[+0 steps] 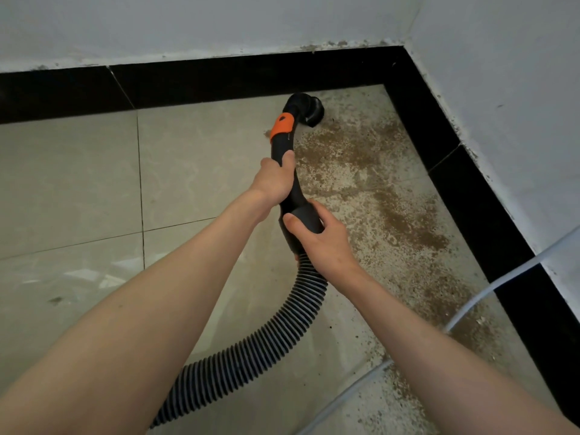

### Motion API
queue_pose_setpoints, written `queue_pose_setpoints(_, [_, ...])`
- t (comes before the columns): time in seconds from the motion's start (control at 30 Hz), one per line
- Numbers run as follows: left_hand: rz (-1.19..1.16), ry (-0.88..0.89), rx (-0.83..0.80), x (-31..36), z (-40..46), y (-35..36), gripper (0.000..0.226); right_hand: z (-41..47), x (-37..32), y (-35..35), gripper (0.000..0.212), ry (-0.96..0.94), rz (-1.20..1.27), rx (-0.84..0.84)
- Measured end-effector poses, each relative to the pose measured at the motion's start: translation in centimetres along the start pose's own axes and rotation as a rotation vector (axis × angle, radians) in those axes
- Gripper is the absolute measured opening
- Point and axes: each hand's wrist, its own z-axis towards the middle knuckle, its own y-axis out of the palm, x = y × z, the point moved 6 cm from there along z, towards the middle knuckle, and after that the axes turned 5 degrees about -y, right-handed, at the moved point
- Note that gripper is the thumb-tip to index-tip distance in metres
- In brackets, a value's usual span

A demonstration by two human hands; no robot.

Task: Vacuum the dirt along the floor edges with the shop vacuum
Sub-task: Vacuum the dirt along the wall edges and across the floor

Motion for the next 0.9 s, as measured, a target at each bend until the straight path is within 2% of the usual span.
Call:
queue_pose_setpoints(0.17, [0.000,-0.023,0.092,-0.8,-0.3,-2.5,0.054,0.5,-0.5,1.5,0.015,-0.001,-0.029,-0.078])
queue_pose_setpoints(0.33, [-0.096,-0.064,0.160,-3.5,-2.0,-5.6,0.052,-0.8,-0.4,4.0,0.021,-0.005,-0.035,-0.208])
queue_pose_setpoints(0.5, [-0.098,-0.059,0.159,-5.4,-4.7,-5.1,0.047,-3.3,0.7,3.8,0.023,-0.004,-0.057,-0.238])
queue_pose_setpoints(0.63, [-0.078,-0.040,0.103,-4.8,-5.1,-3.3,0.047,-4.3,0.9,2.1,0.017,0.004,-0.021,-0.209])
queue_pose_setpoints(0.9, [0.002,0.010,-0.017,-1.6,-4.1,0.9,0.050,-4.1,0.6,-1.1,0.014,0.000,0.045,-0.039])
